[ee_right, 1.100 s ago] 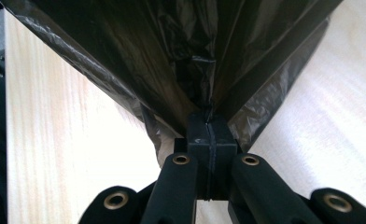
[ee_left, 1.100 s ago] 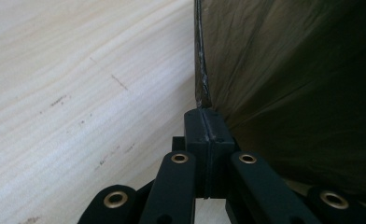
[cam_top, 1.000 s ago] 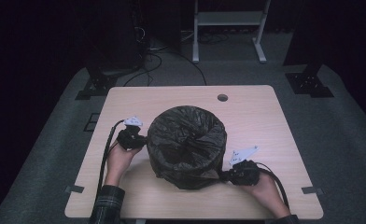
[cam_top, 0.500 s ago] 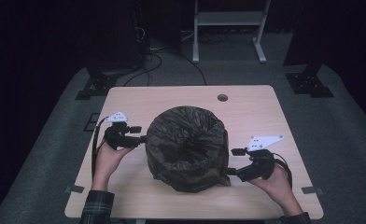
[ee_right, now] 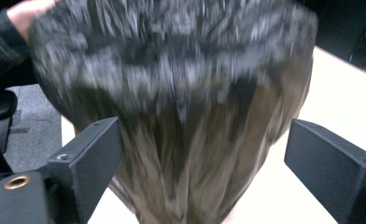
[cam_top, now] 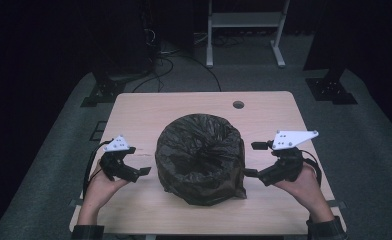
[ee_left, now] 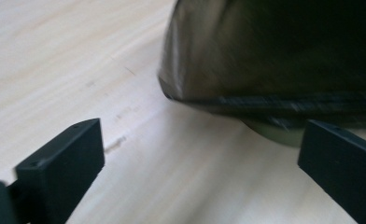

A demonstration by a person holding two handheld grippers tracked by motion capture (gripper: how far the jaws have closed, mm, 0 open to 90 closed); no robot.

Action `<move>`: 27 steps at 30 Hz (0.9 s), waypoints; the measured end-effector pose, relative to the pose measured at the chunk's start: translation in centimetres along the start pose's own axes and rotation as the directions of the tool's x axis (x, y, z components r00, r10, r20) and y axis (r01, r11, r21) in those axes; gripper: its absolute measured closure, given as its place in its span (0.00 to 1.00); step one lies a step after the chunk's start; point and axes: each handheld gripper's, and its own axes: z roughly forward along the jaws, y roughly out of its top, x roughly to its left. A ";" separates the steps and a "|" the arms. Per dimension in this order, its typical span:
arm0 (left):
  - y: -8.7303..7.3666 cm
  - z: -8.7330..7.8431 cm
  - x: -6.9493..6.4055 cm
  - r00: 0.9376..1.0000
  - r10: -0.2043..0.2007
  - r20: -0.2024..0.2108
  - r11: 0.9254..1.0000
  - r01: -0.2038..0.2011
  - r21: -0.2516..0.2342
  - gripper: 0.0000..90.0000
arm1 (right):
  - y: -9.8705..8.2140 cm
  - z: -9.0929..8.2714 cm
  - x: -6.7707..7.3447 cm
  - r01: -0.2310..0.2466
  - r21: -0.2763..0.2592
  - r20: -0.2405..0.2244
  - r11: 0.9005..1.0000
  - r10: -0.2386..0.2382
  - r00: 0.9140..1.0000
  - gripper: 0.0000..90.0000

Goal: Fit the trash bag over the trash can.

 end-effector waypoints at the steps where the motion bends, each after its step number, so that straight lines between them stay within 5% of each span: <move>1: -0.4 -0.1 -0.2 1.000 0.010 -0.002 1.000 -0.010 0.005 0.00 | 0.5 -0.1 0.0 0.004 -0.005 0.001 1.000 -0.004 1.000 0.11; 10: -3.1 0.7 -3.3 0.998 0.055 0.017 0.997 -0.055 0.045 0.00 | 4.7 0.5 0.5 0.051 -0.013 -0.013 0.999 -0.051 0.999 0.11; 17: -4.5 1.9 -4.8 0.995 0.096 0.038 0.993 -0.098 0.065 0.00 | 7.8 3.1 0.9 0.092 -0.022 -0.058 0.995 -0.093 0.994 0.11; 27: -5.3 3.5 -4.8 0.992 0.097 0.077 0.989 -0.105 0.107 0.00 | 8.5 8.5 1.0 0.115 0.098 -0.114 0.988 -0.104 0.988 0.11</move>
